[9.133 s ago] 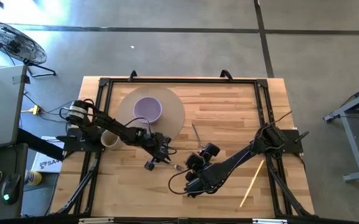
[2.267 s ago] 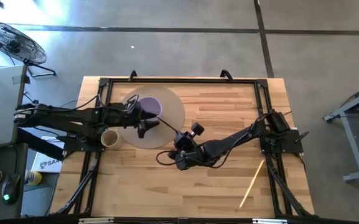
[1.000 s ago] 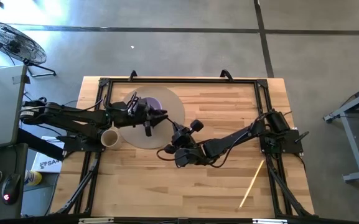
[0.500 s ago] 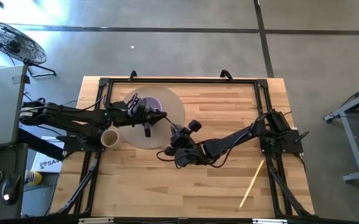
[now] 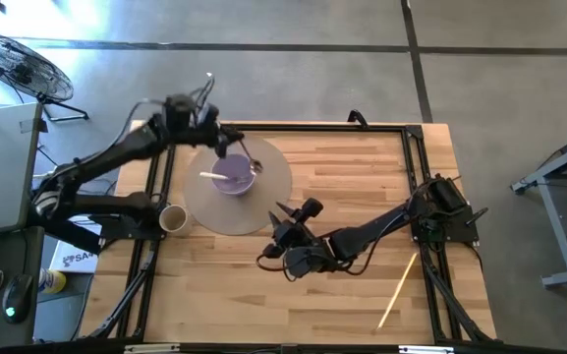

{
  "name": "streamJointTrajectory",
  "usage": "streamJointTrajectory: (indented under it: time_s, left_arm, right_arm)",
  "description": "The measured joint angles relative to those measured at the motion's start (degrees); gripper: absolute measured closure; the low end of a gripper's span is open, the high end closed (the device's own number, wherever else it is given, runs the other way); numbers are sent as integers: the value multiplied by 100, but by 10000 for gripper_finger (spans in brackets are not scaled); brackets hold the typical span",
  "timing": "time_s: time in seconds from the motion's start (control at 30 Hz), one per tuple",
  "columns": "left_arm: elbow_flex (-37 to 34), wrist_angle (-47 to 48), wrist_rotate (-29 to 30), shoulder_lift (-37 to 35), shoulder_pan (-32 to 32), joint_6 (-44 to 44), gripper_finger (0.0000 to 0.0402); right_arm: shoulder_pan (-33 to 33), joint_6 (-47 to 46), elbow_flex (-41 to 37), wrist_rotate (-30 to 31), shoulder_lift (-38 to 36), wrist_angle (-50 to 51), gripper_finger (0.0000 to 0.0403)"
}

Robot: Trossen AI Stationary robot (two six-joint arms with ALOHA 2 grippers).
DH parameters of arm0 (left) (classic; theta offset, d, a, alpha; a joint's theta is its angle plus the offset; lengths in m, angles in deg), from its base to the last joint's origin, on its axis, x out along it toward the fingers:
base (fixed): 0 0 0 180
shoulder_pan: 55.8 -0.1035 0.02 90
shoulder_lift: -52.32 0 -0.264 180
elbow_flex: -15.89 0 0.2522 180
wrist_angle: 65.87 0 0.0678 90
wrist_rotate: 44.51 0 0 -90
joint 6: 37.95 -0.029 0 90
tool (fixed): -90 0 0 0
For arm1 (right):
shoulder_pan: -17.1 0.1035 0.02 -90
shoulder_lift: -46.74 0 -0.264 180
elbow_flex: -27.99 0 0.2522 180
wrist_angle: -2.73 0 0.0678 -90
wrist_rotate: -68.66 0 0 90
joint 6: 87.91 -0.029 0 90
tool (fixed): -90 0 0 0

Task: Pick & Place Utensil
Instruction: Put the silver spoon into the purple bowl on the gray placemat

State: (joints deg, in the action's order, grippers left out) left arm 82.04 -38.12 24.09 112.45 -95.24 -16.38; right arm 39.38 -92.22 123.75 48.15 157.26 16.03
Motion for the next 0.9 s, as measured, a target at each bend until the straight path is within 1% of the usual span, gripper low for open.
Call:
streamJointTrajectory:
  time_s: [0.07,0.1,0.17,0.27,0.37,0.47,0.7,0.9]
  left_arm:
    - [305,487,-535,196,-538,-83,396]
    - [417,715,-710,304,-758,-154,396]
    - [549,1073,-1004,551,-1146,-291,396]
    - [551,1417,-1282,845,-1475,-491,396]
    - [342,1484,-1288,1031,-1543,-812,396]
    - [68,1377,-1236,1213,-1530,-937,396]
    - [-230,917,-1155,1481,-1532,-939,396]
    - [-441,751,-859,1480,-1532,-911,396]
  right_arm:
    - [-4,-30,0,-132,0,50,261]
    - [-4,-82,0,-198,0,78,261]
    - [-10,-184,-2,-280,0,102,261]
    - [-33,-214,-2,-322,0,123,261]
    - [-52,-227,-7,-338,0,154,261]
    - [-58,-229,-7,-341,0,154,260]
    - [-63,-320,-7,-434,0,169,261]
    - [-63,-329,-7,-454,0,189,261]
